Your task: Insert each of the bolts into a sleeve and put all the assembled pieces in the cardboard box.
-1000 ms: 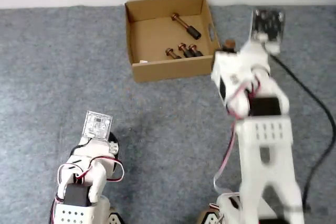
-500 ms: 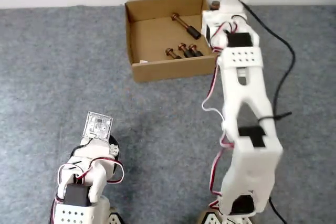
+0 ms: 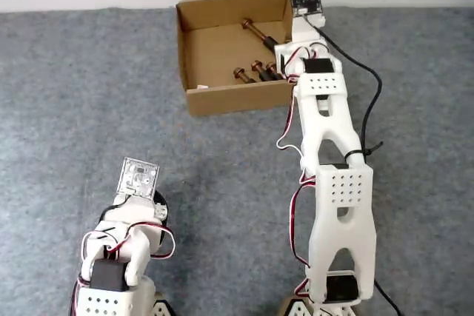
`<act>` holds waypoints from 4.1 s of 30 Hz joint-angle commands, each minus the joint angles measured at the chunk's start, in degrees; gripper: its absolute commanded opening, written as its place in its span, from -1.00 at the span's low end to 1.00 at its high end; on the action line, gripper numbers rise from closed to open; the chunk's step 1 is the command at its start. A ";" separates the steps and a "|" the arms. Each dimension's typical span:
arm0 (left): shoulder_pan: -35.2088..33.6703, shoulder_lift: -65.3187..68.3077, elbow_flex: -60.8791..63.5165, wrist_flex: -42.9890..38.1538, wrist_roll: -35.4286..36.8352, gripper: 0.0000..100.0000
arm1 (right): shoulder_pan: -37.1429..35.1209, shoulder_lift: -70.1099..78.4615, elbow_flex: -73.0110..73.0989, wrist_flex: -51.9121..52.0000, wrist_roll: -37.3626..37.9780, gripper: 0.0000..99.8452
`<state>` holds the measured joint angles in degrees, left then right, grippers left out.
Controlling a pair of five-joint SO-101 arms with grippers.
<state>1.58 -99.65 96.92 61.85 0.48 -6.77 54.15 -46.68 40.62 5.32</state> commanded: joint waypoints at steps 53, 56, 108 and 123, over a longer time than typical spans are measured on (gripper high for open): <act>-0.26 -0.35 -0.22 -2.02 -0.35 -0.99 | -0.84 -4.97 -48.62 62.55 -2.81 -0.98; -0.26 -0.35 -0.22 -2.02 -0.35 -0.99 | -0.84 -11.12 -42.02 62.64 -5.89 -0.98; -0.26 -0.35 -0.22 -2.02 -0.26 -0.99 | 10.07 -135.78 130.20 10.95 -17.14 -0.98; -0.26 -0.35 -0.22 -2.02 -0.26 -0.99 | 9.98 -158.02 143.12 25.54 -16.00 -0.98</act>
<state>1.58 -99.65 96.92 61.32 0.48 2.73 -102.42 95.56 61.80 -11.38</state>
